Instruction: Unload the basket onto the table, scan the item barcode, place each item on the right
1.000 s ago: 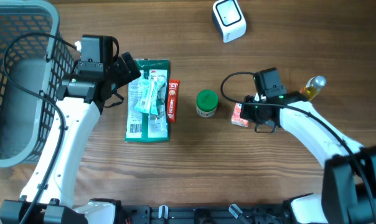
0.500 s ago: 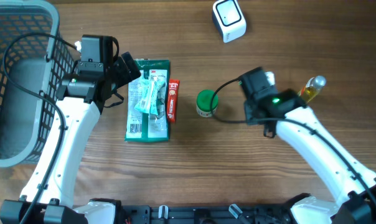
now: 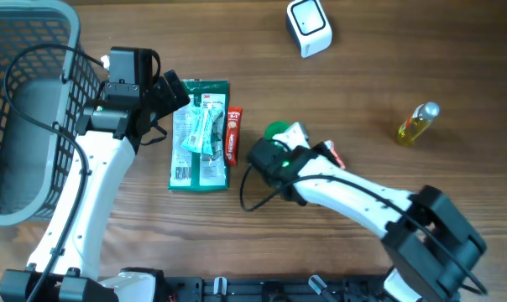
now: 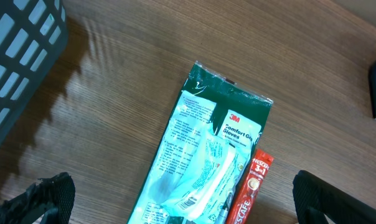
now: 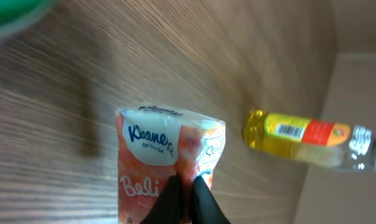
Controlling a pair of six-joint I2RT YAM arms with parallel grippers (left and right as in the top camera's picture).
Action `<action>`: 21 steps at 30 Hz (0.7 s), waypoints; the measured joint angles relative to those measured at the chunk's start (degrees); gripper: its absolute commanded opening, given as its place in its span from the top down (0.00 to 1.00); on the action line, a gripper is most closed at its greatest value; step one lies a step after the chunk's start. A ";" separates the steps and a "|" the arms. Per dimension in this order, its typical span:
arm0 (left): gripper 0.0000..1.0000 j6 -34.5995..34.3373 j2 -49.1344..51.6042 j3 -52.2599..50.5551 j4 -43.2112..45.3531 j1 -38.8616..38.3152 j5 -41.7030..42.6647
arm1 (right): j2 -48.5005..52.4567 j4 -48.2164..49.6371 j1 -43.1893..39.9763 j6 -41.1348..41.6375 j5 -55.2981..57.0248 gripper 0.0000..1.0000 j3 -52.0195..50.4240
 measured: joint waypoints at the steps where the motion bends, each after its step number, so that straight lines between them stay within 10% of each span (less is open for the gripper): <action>1: 0.00 0.00 0.00 0.00 0.00 0.00 0.00 | 0.94 0.66 0.63 0.04 0.48 0.96 0.00; 16: 0.00 0.00 0.00 0.00 0.00 0.00 0.00 | 8.17 3.13 1.25 0.28 3.98 0.91 0.00; 21: 0.00 0.00 0.00 0.00 0.00 0.00 0.00 | 8.17 3.54 1.25 0.87 3.10 0.76 0.02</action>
